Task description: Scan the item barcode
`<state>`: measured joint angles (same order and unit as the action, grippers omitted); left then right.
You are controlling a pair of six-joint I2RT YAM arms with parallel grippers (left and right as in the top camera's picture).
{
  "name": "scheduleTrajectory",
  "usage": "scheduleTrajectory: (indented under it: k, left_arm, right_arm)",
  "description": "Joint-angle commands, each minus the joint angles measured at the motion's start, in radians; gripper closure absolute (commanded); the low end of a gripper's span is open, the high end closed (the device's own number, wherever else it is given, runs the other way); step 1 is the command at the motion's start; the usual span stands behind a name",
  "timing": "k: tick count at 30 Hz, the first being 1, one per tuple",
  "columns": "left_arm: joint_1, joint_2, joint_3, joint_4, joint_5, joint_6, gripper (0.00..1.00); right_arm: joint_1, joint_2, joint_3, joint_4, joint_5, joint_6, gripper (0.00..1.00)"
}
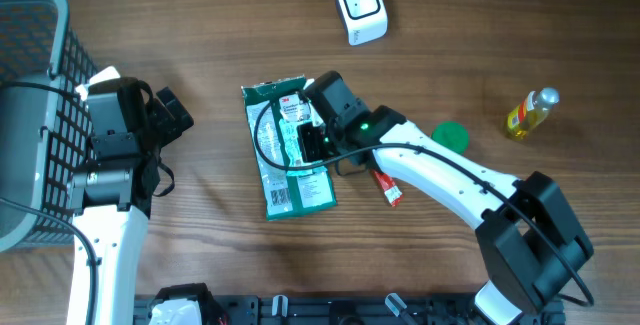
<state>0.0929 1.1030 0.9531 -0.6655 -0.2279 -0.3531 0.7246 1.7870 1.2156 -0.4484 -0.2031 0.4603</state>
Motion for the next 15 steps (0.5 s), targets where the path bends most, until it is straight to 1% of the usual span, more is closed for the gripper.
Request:
scheduleTrajectory:
  k: [1, 2, 6, 9, 11, 14, 15]
  left_arm:
    - [0.004, -0.003, 0.008, 0.003, -0.013, 0.009, 0.0]
    - [0.004, -0.003, 0.008, 0.003, -0.013, 0.009, 0.0]
    - [0.004, -0.003, 0.008, 0.003, -0.013, 0.009, 0.0]
    - [0.004, -0.003, 0.008, 0.003, -0.013, 0.009, 0.0]
    - [0.004, -0.003, 0.008, 0.003, -0.013, 0.009, 0.0]
    - [0.004, -0.003, 0.008, 0.003, -0.013, 0.009, 0.0]
    - [0.004, -0.003, 0.008, 0.003, -0.013, 0.009, 0.0]
  right_arm:
    - [0.0, 0.02, -0.104, 0.077, -0.108, 0.041, 0.96]
    - [0.0, 0.04, -0.135, 0.116, -0.135, 0.064, 0.96]
    - [0.002, 0.141, -0.214, 0.188, -0.192, 0.176, 0.96]
    - [0.005, 0.203, -0.22, 0.207, -0.275, 0.167, 0.95]
    - [0.002, 0.182, -0.204, 0.224, -0.346, 0.118, 0.96]
    - [-0.031, 0.072, -0.153, 0.205, -0.378, 0.109, 0.96]
    - [-0.038, 0.031, -0.148, 0.216, -0.406, 0.079, 0.96]
